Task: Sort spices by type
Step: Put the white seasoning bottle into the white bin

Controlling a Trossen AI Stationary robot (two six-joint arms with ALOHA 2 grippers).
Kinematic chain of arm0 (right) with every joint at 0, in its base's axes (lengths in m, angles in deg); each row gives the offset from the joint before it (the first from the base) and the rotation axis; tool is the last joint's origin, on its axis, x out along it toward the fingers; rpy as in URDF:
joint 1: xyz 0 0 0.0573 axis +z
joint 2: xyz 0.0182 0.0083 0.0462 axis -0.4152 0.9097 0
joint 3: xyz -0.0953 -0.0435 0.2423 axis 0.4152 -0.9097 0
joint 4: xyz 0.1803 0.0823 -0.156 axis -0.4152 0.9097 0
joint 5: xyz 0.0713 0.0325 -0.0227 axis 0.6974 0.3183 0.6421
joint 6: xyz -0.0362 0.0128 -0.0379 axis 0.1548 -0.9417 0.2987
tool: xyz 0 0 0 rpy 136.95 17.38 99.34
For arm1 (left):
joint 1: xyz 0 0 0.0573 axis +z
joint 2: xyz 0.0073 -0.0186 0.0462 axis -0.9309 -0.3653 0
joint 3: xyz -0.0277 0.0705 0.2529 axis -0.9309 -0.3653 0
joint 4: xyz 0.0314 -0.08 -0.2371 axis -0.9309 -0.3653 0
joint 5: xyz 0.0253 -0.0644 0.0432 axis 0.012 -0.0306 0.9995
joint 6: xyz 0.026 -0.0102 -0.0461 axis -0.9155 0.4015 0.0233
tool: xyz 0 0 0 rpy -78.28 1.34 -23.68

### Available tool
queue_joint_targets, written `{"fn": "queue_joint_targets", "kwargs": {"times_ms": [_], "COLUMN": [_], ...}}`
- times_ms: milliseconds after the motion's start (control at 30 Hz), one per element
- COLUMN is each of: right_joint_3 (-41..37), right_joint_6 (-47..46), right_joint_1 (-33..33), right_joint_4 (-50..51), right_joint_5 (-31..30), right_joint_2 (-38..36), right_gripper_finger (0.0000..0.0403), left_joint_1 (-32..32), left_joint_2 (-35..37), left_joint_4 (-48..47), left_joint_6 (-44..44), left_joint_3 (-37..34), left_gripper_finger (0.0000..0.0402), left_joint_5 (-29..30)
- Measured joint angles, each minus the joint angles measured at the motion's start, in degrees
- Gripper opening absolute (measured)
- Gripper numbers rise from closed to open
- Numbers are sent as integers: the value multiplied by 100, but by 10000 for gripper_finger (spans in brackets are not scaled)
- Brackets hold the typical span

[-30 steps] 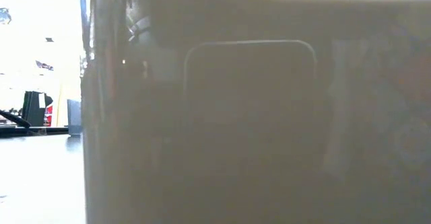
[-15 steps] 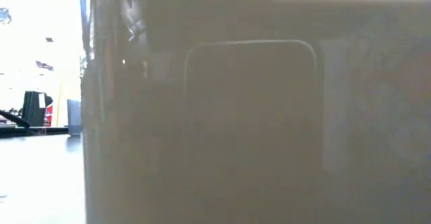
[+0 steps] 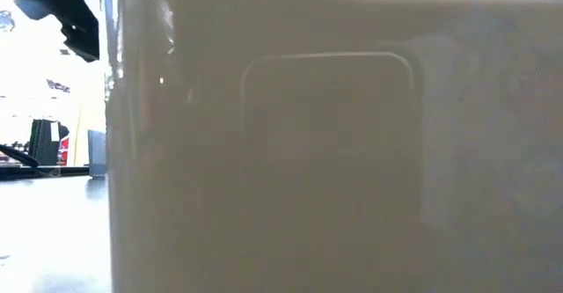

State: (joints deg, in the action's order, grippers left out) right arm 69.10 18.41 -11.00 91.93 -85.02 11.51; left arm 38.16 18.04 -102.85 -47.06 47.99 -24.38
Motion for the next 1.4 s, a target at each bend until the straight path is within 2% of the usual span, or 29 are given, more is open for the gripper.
{"fn": "queue_joint_targets", "kwargs": {"times_ms": [233,500,667,800,1033,1233,1400], "right_joint_3": [41,39,36,34,32,30,32], "right_joint_6": [-1043,-2453,-3655,-4542,-5239,-6473,-6586], "right_joint_1": [340,1273,2001,2465,3067,3848,4077], "right_joint_4": [-10,-4,-2,1,-131,-329,-482], "right_joint_5": [197,304,344,687,1734,1806,1991], "right_joint_2": [-114,-109,10,274,868,1183,1413], "right_gripper_finger": [384,384,384,384,384,384,384], "left_joint_1": [243,498,575,584,584,584,584], "left_joint_2": [1132,1948,2022,1965,1934,1930,1930], "left_joint_4": [115,111,89,83,65,68,69], "left_joint_6": [-502,-1042,-1196,-1201,-1238,-1155,-1106], "left_joint_3": [-624,-919,-958,-958,-960,-960,-960], "left_gripper_finger": [261,261,261,261,261,261,261], "left_joint_5": [69,50,35,35,31,28,28]}}
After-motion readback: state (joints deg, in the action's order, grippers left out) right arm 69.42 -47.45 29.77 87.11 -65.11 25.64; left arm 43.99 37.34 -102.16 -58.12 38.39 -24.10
